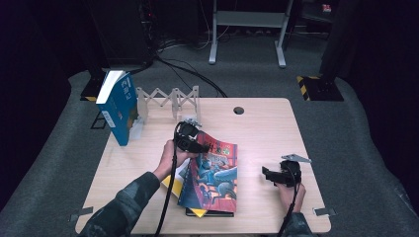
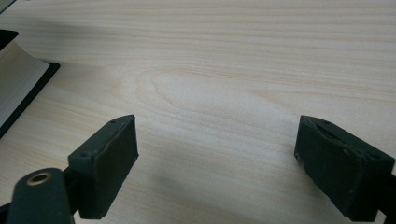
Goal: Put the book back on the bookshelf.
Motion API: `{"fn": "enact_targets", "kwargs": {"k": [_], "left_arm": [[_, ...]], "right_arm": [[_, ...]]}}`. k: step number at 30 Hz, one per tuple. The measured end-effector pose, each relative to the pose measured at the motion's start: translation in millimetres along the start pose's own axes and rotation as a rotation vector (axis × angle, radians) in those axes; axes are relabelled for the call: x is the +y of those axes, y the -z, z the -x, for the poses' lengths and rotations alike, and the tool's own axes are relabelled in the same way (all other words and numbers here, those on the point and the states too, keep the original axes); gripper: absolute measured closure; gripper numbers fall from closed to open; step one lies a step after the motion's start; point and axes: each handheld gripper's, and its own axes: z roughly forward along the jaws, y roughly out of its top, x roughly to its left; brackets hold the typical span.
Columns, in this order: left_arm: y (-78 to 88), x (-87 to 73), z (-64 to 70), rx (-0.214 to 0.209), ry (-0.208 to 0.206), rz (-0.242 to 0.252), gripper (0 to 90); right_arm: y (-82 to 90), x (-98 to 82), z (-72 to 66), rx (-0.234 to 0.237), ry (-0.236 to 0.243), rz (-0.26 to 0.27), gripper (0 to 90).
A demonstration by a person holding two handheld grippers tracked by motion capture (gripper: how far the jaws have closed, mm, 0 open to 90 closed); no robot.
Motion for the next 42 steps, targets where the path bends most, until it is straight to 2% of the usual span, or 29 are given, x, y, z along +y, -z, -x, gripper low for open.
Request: {"fn": "enact_targets", "kwargs": {"k": [3, 5, 9, 14, 17, 19, 20, 23, 29, 31, 35, 36, 42], "left_arm": [[2.4, -0.5, 0.4, -0.012, 0.013, 0.02, 65.7], [8.0, -0.2, 0.8, -0.044, 0.033, 0.053, 66.7], [14.6, 1.0, 4.2, -0.074, 0.047, 0.089, 68.5], [19.5, 4.3, 7.0, -0.099, 0.049, 0.11, 70.1], [24.5, 7.1, 9.7, -0.138, 0.07, 0.142, 71.4], [26.0, 8.1, 10.4, -0.143, 0.068, 0.143, 72.3], [29.0, 9.5, 11.4, -0.175, 0.084, 0.165, 72.9], [35.0, 13.0, 15.4, -0.196, 0.076, 0.183, 73.7], [47.5, 19.8, 22.6, -0.218, 0.062, 0.227, 74.7], [57.2, 24.4, 25.3, -0.226, 0.048, 0.255, 74.8], [68.4, 29.8, 26.5, -0.223, 0.038, 0.287, 74.9], [76.0, 33.8, 27.5, -0.222, 0.026, 0.305, 74.9], [96.7, 41.3, 28.2, -0.217, 0.018, 0.367, 74.9]], "right_arm": [[0.1, -0.3, 0.8, 0.003, -0.006, 0.007, 13.0], [0.2, 0.0, 1.2, 0.002, -0.013, 0.002, 13.2], [-0.6, -0.3, 0.6, -0.002, -0.002, 0.006, 13.3], [-0.7, -0.3, 0.2, -0.007, 0.003, 0.006, 13.4], [-0.6, -0.3, 0.3, -0.006, 0.002, 0.005, 13.5], [-0.7, -0.4, 0.4, -0.006, 0.002, 0.006, 13.5], [-0.6, -0.4, 0.3, -0.007, 0.003, 0.006, 13.6], [-0.8, -0.5, 0.2, -0.009, 0.005, 0.007, 13.5], [-1.0, -0.6, -0.3, -0.012, 0.009, 0.007, 13.6], [-0.9, -0.3, -0.5, -0.013, 0.011, 0.002, 13.6], [-1.0, -0.3, -0.7, -0.016, 0.012, 0.002, 13.7], [-1.4, -0.6, -0.9, -0.02, 0.012, 0.009, 13.7], [-2.3, -1.0, -5.2, -0.055, 0.035, -0.002, 13.6]]}}
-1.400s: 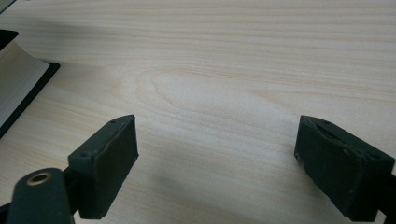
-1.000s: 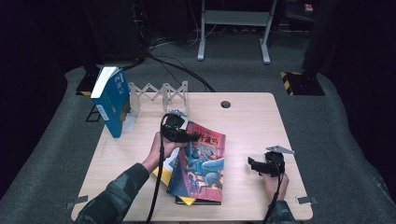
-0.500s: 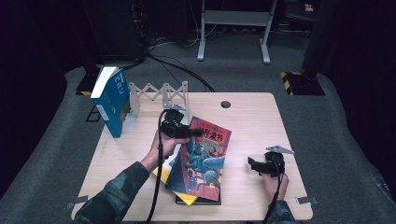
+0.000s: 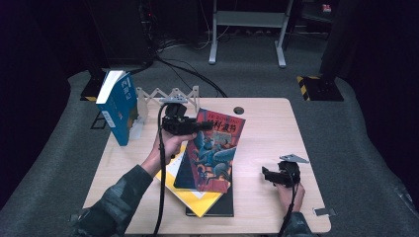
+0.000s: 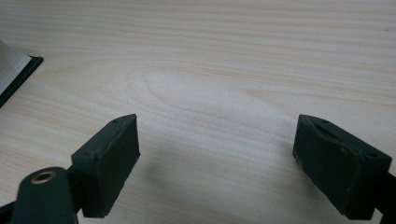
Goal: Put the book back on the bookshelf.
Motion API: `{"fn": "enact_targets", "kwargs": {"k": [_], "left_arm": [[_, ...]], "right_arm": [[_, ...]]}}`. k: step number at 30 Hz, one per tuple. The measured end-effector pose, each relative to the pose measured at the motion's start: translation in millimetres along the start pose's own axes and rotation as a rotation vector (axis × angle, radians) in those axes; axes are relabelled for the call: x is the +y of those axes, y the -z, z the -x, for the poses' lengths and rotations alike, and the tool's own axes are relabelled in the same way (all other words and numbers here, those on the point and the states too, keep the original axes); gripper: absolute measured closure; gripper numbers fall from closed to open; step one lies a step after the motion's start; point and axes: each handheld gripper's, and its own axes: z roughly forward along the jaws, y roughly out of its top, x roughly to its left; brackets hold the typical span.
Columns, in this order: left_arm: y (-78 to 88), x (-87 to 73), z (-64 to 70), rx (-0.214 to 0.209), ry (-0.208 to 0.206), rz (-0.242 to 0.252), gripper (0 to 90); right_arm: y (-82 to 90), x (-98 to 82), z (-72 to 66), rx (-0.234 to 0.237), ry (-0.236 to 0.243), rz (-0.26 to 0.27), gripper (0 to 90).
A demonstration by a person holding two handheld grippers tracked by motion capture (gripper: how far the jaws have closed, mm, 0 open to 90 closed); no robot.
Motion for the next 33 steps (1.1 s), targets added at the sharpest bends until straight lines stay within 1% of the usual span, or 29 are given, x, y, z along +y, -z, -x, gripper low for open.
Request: {"fn": "enact_targets", "kwargs": {"k": [1, 2, 3, 4, 5, 7, 8, 9, 10, 11, 12, 15, 16, 18, 19, 20, 21, 22, 23, 24, 25, 28, 29, 30, 33], "left_arm": [[2.6, 2.4, 0.0, -0.001, -0.011, 0.007, 74.8], [5.3, 4.3, 0.1, 0.003, -0.01, 0.017, 74.8], [5.3, 4.3, 0.1, 0.003, -0.01, 0.017, 74.8], [10.8, 7.6, -0.4, 0.016, -0.021, 0.032, 74.8], [13.3, 8.6, -1.3, 0.019, -0.008, 0.043, 74.8], [18.5, 10.6, -3.7, 0.027, -0.011, 0.059, 74.8], [18.5, 10.6, -3.7, 0.027, -0.011, 0.059, 74.8], [21.1, 11.5, -4.7, 0.036, -0.008, 0.063, 74.8], [24.6, 12.0, -6.0, 0.057, -0.014, 0.072, 74.8], [24.6, 12.0, -6.0, 0.057, -0.014, 0.072, 74.8], [27.4, 12.2, -7.5, 0.067, -0.022, 0.07, 74.8], [37.9, 11.7, -12.4, 0.119, -0.025, 0.097, 74.8], [41.3, 12.1, -13.9, 0.125, -0.029, 0.098, 74.8], [47.7, 13.2, -16.6, 0.155, -0.034, 0.108, 74.8], [50.8, 14.1, -18.1, 0.17, -0.045, 0.109, 74.8], [54.3, 14.4, -19.1, 0.186, -0.045, 0.114, 74.8], [54.3, 14.4, -19.1, 0.186, -0.045, 0.114, 74.8], [58.1, 14.9, -20.4, 0.198, -0.047, 0.117, 74.8], [61.5, 15.2, -22.4, 0.218, -0.059, 0.119, 74.8], [67.3, 14.7, -25.1, 0.234, -0.055, 0.125, 74.8], [67.3, 14.7, -25.1, 0.234, -0.055, 0.125, 74.8], [78.9, 12.3, -31.6, 0.283, -0.046, 0.151, 74.8], [78.9, 12.3, -31.6, 0.283, -0.046, 0.151, 74.8], [83.6, 11.2, -34.8, 0.303, -0.044, 0.158, 74.8], [89.3, 10.1, -38.3, 0.334, -0.053, 0.157, 74.8]], "right_arm": [[-0.2, 0.1, 0.0, -0.003, 0.002, -0.002, 13.5], [-0.2, 0.1, -0.2, -0.001, 0.001, -0.002, 13.5], [0.0, 0.1, -0.2, -0.002, 0.002, -0.005, 13.5], [0.2, 0.0, -0.7, -0.003, -0.003, -0.007, 13.5], [0.1, 0.1, -0.7, -0.004, -0.002, -0.006, 13.5], [-0.3, 0.1, -0.4, -0.004, 0.004, -0.002, 13.5], [-0.3, 0.1, -0.4, -0.004, 0.004, -0.002, 13.5], [-0.2, 0.0, -0.7, -0.004, 0.0, -0.004, 13.5], [-0.4, 0.1, -0.5, -0.005, 0.004, -0.002, 13.5], [-0.4, 0.1, -0.5, -0.005, 0.004, -0.002, 13.5], [-0.4, 0.0, -0.8, -0.007, 0.004, -0.003, 13.5], [-0.3, -0.1, -1.3, -0.011, 0.007, -0.005, 13.5], [-0.4, -0.1, -1.3, -0.011, 0.007, -0.004, 13.5], [-0.6, 0.0, -1.4, -0.013, 0.01, -0.005, 13.5], [-0.5, 0.0, -1.6, -0.014, 0.013, -0.008, 13.5], [-0.6, 0.1, -1.7, -0.014, 0.017, -0.006, 13.5], [-0.6, 0.1, -1.7, -0.014, 0.017, -0.006, 13.5], [-0.9, 0.3, -2.1, -0.017, 0.017, -0.009, 13.5], [-0.7, 0.2, -3.0, -0.02, 0.014, -0.012, 13.5], [-0.8, 0.2, -3.0, -0.02, 0.015, -0.012, 13.5], [-0.9, 0.1, -2.9, -0.021, 0.019, -0.011, 13.5], [-1.1, 0.1, -2.7, -0.024, 0.031, -0.011, 13.5], [-1.0, 0.0, -3.3, -0.025, 0.028, -0.012, 13.5], [-1.6, -0.1, -3.3, -0.03, 0.037, -0.008, 13.6], [-1.6, 0.0, -4.1, -0.035, 0.042, -0.014, 13.6]]}}
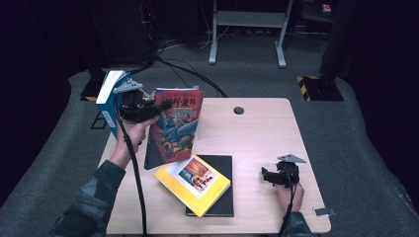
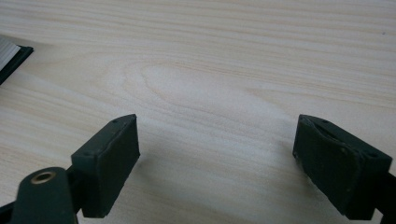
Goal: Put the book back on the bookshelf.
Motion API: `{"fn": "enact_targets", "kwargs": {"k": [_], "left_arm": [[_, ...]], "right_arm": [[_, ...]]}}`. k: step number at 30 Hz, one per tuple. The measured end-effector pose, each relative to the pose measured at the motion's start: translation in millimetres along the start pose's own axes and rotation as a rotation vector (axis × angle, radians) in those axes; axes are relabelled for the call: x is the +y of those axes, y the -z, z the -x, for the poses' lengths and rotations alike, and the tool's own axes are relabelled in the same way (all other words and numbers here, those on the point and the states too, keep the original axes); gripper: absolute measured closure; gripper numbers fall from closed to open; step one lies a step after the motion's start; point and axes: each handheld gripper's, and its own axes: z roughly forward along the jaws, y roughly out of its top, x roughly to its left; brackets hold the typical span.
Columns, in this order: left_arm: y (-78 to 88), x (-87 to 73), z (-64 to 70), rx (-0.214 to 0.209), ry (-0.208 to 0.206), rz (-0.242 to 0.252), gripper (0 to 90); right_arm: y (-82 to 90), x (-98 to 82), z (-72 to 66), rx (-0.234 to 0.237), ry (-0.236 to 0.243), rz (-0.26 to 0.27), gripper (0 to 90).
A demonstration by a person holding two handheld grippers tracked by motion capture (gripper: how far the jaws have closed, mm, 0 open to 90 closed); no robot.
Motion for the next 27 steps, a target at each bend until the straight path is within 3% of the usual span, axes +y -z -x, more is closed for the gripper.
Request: {"fn": "enact_targets", "kwargs": {"k": [9, 14, 18, 27], "left_arm": [[9.4, 0.5, -9.0, 0.071, -0.021, 0.012, 74.8], [19.1, -1.4, -19.9, 0.142, -0.009, 0.028, 74.8], [26.2, -2.8, -28.7, 0.196, -0.029, 0.032, 74.8], [35.2, -6.0, -48.7, 0.281, -0.002, 0.034, 74.8]], "right_arm": [[-0.1, 0.0, -0.5, -0.002, 0.003, -0.001, 13.6], [-0.1, 0.0, -0.4, -0.002, 0.0, 0.0, 13.7], [-0.1, 0.0, -0.4, -0.004, 0.003, -0.001, 13.7], [-0.4, 0.0, -0.7, -0.007, 0.005, 0.002, 13.7]]}}
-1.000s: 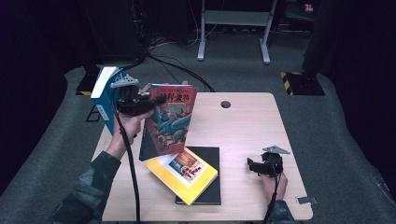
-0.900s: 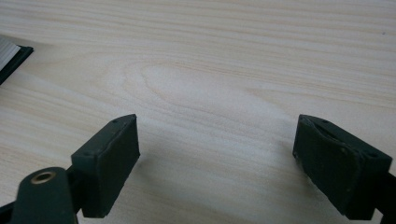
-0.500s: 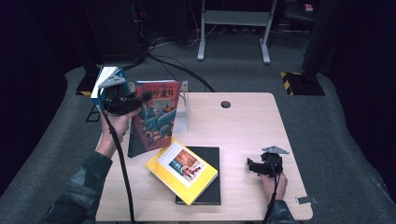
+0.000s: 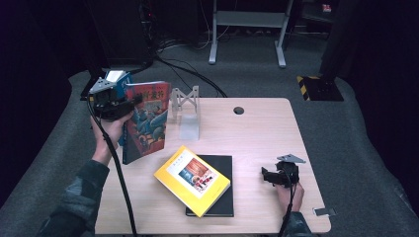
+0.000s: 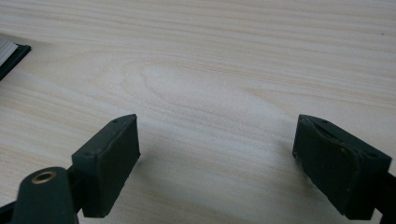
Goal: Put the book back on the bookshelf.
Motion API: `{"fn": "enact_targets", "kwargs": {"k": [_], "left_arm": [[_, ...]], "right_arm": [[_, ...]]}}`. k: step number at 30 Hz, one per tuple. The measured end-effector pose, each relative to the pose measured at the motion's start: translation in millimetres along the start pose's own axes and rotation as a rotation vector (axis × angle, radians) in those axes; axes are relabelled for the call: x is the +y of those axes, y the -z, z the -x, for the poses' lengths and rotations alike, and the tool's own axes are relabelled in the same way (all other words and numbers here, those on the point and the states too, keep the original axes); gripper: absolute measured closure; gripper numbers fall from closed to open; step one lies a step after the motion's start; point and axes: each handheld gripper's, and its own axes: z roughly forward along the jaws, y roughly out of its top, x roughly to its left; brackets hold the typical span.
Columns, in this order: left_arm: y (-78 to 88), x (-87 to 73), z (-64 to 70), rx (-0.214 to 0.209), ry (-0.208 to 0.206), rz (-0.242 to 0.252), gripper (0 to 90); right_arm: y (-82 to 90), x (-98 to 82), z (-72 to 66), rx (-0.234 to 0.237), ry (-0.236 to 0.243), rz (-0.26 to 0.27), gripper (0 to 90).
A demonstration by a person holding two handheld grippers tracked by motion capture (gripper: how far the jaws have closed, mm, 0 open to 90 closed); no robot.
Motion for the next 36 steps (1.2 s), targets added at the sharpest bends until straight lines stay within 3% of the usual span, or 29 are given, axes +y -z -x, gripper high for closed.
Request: {"fn": "enact_targets", "kwargs": {"k": [16, 26, 36], "left_arm": [[9.4, -2.5, -21.9, 0.146, -0.025, 0.014, 74.8], [12.9, -8.6, -41.5, 0.229, 0.009, 0.036, 74.8], [7.0, -11.3, -53.2, 0.322, 0.006, 0.056, 74.8]], "right_arm": [[0.2, 0.0, 0.0, -0.001, 0.0, -0.002, 13.9], [-0.1, 0.3, -0.6, -0.007, 0.005, -0.006, 13.9], [-0.2, 0.2, -1.1, -0.012, 0.008, -0.006, 14.0]]}}
